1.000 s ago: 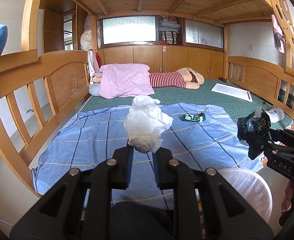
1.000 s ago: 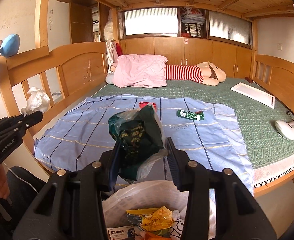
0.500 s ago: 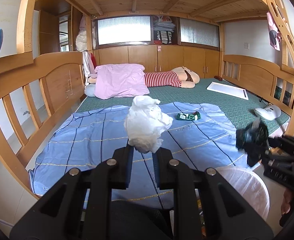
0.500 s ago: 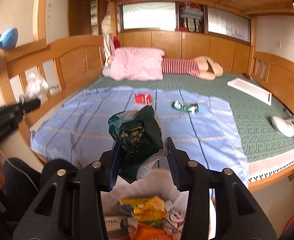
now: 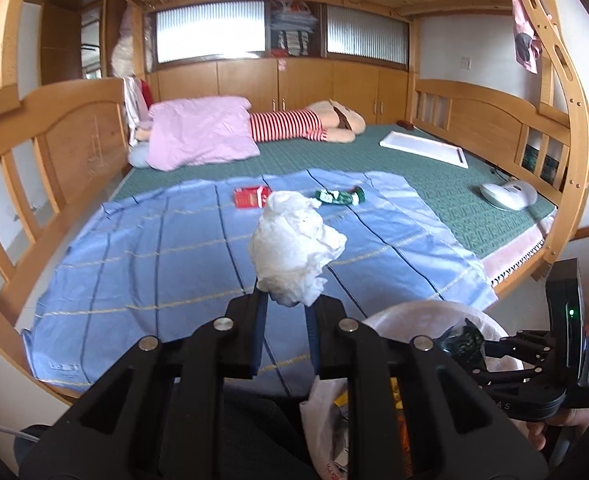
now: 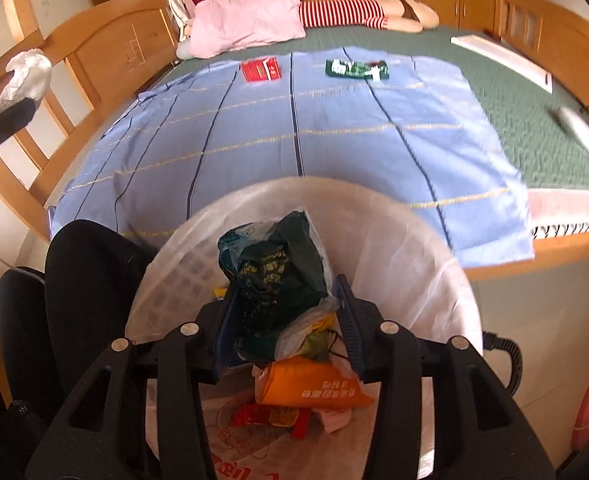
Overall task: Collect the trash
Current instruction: 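Open the right tool over the wastebasket while the left tool releases the tissue there, then grasp the red cigarette box on the sheet with the right tool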
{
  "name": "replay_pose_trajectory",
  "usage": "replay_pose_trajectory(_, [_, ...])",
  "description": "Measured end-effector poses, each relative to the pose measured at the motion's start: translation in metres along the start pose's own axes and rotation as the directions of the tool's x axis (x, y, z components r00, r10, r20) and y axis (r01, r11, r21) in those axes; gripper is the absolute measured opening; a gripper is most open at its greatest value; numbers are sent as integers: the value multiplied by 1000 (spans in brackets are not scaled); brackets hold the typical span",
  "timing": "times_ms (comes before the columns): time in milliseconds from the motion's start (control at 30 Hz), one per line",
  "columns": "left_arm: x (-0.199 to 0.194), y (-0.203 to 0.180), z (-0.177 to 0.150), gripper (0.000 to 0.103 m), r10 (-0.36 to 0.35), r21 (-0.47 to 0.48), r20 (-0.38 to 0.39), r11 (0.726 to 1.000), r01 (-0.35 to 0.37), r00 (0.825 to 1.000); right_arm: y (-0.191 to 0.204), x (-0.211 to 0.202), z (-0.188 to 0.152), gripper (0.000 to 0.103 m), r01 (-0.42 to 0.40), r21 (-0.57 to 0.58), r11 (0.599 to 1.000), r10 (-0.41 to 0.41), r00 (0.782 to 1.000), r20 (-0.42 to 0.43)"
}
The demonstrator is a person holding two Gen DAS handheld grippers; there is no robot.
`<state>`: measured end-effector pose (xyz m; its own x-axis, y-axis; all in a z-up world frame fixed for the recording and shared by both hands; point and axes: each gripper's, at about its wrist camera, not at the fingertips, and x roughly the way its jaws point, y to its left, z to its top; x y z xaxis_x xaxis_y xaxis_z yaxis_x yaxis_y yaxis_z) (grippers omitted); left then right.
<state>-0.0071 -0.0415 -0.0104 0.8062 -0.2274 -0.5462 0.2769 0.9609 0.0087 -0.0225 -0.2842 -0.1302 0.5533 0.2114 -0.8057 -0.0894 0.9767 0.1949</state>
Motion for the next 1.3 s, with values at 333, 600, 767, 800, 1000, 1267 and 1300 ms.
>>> replay_pose_trajectory(333, [39, -22, -24, 19, -295, 4, -179, 954, 301, 938, -47, -64, 16, 74, 66, 203, 977, -120, 955, 270])
replay_pose_trajectory(600, [56, -59, -49, 19, -408, 73, -296, 892, 447, 863, -64, -70, 14, 74, 90, 263, 961, -166, 944, 284])
replay_pose_trajectory(767, [67, -77, -65, 35, -444, 111, -389, 847, 520, 807, -63, -65, 13, 74, 85, 259, 962, -158, 948, 277])
replay_pose_trajectory(800, [67, -78, -67, 61, -444, 111, -397, 846, 522, 803, -63, -64, 14, 74, 83, 257, 963, -156, 948, 278])
replay_pose_trajectory(1000, [68, -50, -50, 81, -403, 99, -309, 887, 450, 862, -63, -62, 24, 74, 83, 258, 963, -157, 946, 283])
replay_pose_trajectory(1267, [104, 76, -9, 81, -109, -116, -194, 989, 87, 975, -63, -45, 78, 76, 64, 200, 978, -119, 952, 281])
replay_pose_trajectory(1300, [111, 92, -7, 81, -79, -141, -195, 989, 52, 978, -64, -37, 93, 76, 41, 187, 981, -93, 957, 276])
